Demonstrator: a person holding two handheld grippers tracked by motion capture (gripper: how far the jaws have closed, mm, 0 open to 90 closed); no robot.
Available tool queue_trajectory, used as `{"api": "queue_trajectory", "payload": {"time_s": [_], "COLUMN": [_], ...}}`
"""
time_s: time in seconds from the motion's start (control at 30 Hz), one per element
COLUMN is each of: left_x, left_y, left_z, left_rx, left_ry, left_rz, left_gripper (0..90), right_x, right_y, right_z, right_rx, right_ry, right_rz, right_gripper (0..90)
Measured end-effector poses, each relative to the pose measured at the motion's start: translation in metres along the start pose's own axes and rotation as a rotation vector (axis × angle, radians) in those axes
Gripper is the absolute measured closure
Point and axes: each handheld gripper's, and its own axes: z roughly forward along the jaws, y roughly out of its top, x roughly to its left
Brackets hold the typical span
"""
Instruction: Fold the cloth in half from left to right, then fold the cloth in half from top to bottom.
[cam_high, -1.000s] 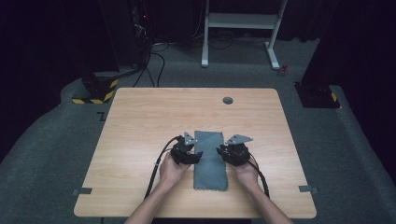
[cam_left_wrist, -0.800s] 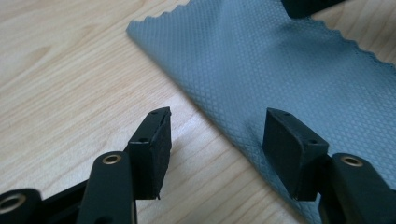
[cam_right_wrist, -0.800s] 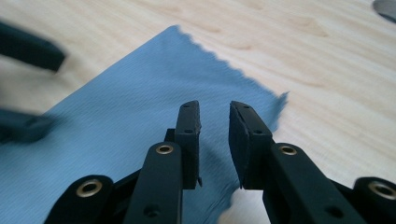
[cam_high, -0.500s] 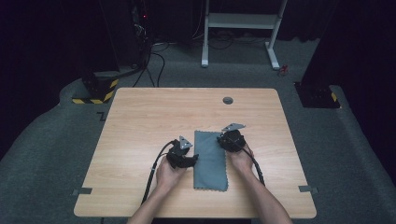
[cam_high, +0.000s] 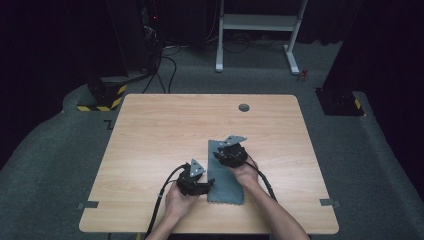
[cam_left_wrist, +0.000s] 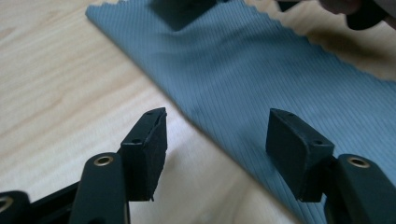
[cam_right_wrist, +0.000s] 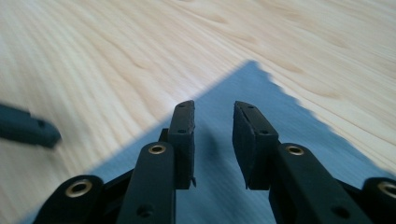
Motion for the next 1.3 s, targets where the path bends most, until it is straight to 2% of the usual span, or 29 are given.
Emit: {"api": "queue_trajectory", "payload": {"time_s": [0.1,0.2,0.23,0.27,0.37,0.43,0.5,0.6,0.67,0.8,0.87,0.93,1.13,1.23,1.3], "left_x": [-0.003,-0.005,-0.007,-0.008,-0.011,-0.013,-0.015,-0.014,-0.012,-0.013,-0.012,-0.012,-0.011,-0.008,-0.005], "left_y": [-0.010,-0.014,-0.015,-0.015,-0.016,-0.017,-0.017,-0.017,-0.017,-0.017,-0.017,-0.017,-0.017,-0.017,-0.014], "left_z": [-0.002,-0.007,-0.007,-0.008,-0.010,-0.011,-0.011,-0.010,-0.010,-0.010,-0.010,-0.010,-0.010,-0.010,-0.008], "left_rx": [-0.006,-0.008,-0.011,-0.008,-0.010,-0.010,-0.013,-0.009,-0.007,-0.004,-0.005,-0.004,-0.004,-0.006,-0.003], "left_ry": [0.011,0.021,0.017,0.025,0.028,0.042,0.052,0.036,0.039,0.029,0.025,0.020,0.015,0.000,-0.021], "left_rz": [0.006,0.024,0.017,0.035,0.027,0.034,0.047,0.020,0.016,0.003,-0.002,-0.008,-0.013,-0.014,-0.032], "left_gripper": [38.6,38.5,38.6,38.6,38.6,38.4,38.3,37.5,37.0,37.0,36.9,36.9,35.8,35.1,37.0], "right_x": [0.006,0.008,0.007,0.005,-0.001,-0.007,-0.011,-0.015,-0.015,-0.004,-0.001,0.002,-0.002,-0.006,-0.011], "right_y": [0.005,0.007,0.008,0.009,0.012,0.012,0.012,0.010,0.006,-0.017,-0.028,-0.038,-0.060,-0.063,-0.066], "right_z": [0.010,0.021,0.026,0.028,0.034,0.036,0.036,0.024,0.012,-0.018,-0.028,-0.037,-0.045,-0.048,-0.051], "right_rx": [0.009,0.052,0.060,0.058,0.047,0.034,0.030,0.031,0.018,0.013,0.010,0.018,0.031,0.026,0.017], "right_ry": [0.012,-0.004,-0.011,-0.014,-0.036,-0.027,-0.043,-0.028,-0.021,-0.048,-0.061,-0.078,-0.104,-0.113,-0.110], "right_rz": [-0.021,-0.035,-0.036,-0.024,0.007,0.062,0.073,0.120,0.133,0.096,0.079,0.082,0.108,0.146,0.173], "right_gripper": [68.9,69.0,69.1,68.7,67.8,67.7,65.7,63.2,62.6,60.3,59.3,58.5,56.7,56.7,57.2]}}
